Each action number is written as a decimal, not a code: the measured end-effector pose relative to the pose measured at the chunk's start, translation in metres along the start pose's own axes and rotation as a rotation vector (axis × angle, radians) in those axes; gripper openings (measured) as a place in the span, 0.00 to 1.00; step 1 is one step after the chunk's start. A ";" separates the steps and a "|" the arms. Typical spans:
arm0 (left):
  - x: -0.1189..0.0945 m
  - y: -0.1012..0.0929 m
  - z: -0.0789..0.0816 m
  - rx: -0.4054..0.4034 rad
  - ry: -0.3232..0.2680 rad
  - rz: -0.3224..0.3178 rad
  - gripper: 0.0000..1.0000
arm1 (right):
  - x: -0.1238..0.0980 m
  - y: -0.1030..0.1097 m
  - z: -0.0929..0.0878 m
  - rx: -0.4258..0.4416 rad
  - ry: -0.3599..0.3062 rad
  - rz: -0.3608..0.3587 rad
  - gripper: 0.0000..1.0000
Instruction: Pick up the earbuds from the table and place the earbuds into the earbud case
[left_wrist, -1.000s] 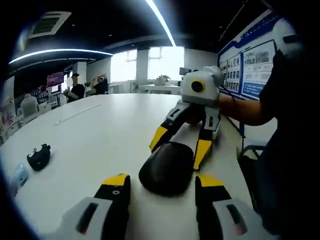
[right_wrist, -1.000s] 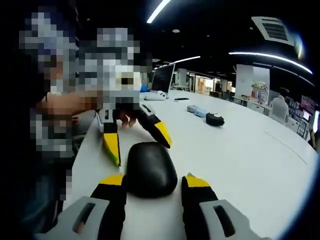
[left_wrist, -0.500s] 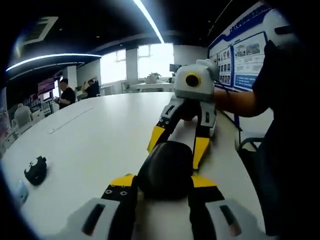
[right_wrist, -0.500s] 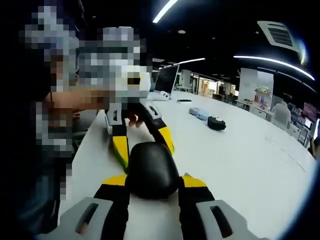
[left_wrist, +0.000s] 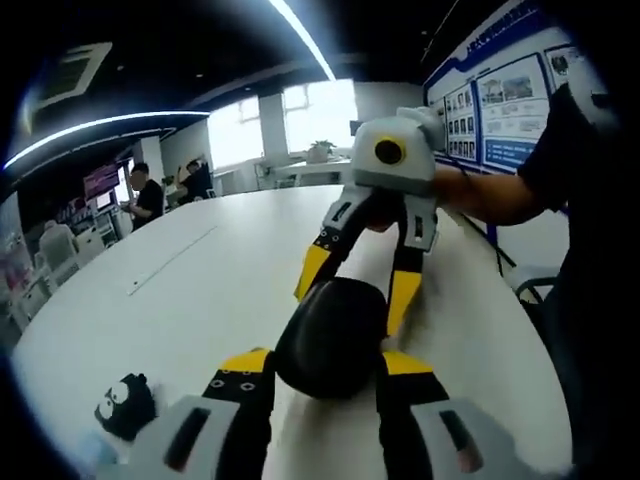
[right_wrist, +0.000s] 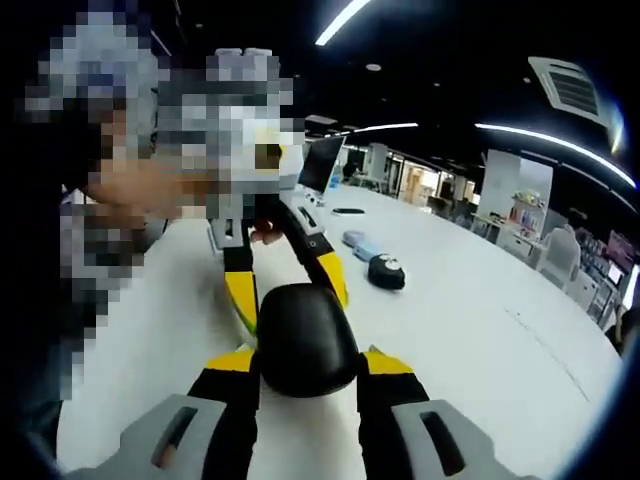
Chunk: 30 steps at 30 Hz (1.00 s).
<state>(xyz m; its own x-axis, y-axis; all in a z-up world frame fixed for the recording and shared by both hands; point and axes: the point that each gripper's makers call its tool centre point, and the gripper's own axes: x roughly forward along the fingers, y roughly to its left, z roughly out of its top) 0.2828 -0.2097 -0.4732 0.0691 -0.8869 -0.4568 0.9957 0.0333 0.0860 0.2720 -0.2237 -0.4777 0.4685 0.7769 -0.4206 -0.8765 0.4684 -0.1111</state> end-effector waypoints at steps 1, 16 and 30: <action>0.004 0.008 0.000 -0.001 0.010 0.005 0.42 | 0.002 -0.008 0.000 0.000 0.005 0.000 0.37; 0.035 0.099 -0.008 0.026 0.134 0.062 0.42 | 0.033 -0.096 -0.006 -0.024 0.066 -0.018 0.37; 0.051 0.135 -0.023 -0.005 0.177 0.092 0.43 | 0.052 -0.131 -0.017 -0.008 0.114 -0.015 0.37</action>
<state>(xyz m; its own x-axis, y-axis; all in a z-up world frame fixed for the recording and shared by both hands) 0.4220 -0.2402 -0.5055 0.1694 -0.7848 -0.5961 0.9849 0.1136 0.1304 0.4089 -0.2519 -0.5002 0.4665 0.7167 -0.5184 -0.8705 0.4759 -0.1255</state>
